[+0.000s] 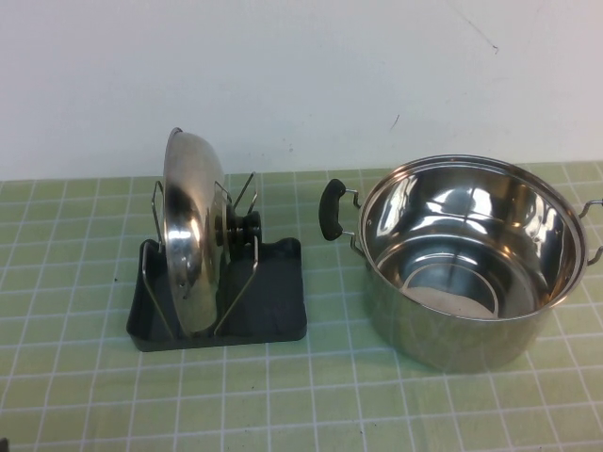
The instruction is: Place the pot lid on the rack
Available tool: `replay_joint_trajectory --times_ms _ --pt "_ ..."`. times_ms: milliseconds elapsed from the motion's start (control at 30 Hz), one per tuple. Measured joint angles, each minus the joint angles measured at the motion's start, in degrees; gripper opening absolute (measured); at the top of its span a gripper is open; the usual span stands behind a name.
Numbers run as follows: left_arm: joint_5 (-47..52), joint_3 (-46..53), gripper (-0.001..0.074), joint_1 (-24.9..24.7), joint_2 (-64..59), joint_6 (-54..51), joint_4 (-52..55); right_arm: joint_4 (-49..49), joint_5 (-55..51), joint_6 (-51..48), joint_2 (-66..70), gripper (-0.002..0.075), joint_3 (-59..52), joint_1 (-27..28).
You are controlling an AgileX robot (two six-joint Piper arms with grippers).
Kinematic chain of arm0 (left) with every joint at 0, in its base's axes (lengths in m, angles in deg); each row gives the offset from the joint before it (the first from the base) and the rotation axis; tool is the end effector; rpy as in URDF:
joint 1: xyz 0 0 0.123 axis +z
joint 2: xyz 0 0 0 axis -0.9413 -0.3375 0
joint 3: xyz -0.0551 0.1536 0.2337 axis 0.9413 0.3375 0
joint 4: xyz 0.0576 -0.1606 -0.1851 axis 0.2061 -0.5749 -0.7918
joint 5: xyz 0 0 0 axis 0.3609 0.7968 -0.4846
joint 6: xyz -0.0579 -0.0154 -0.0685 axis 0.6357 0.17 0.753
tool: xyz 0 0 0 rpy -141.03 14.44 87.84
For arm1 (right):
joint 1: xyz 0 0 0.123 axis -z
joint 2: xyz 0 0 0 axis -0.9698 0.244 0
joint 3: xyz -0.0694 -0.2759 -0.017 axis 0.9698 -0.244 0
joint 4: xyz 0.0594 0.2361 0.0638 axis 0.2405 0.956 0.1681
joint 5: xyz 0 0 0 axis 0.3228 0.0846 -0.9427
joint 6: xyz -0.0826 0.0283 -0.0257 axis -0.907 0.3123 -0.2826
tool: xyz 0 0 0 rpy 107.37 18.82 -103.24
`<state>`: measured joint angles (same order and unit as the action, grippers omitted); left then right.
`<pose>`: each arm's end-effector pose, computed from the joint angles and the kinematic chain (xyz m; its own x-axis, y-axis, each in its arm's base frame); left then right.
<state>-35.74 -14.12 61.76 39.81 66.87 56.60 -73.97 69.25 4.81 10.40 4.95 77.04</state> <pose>0.0611 -0.0069 0.1982 -0.3077 0.0781 -0.9483 0.1350 0.9901 0.0377 0.0535 -0.0016 0.1749 -0.2538 -0.0837 -0.9636 0.0030 0.9962 -0.0873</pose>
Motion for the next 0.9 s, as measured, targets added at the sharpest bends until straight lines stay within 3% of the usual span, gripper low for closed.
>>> replay_joint_trajectory --times_ms 133,233,467,900 --pt "-0.6 0.0 -0.0001 7.5 5.8 0.0 -0.8 0.0 0.0 0.0 0.0 -0.0001 0.0 0.0" --pt "-1.0 0.1 -0.0001 10.4 7.9 0.0 -3.4 0.0 -0.1 -0.1 0.0 -0.0001 0.0 0.0" --pt "-2.1 4.8 -0.0001 10.9 8.2 0.0 -7.5 0.0 -0.1 -0.1 0.0 -0.0001 0.0 0.0" --pt "-2.0 4.8 -0.0001 10.9 8.2 0.0 -6.7 0.0 -0.1 -0.1 0.0 -0.0001 0.0 0.0"
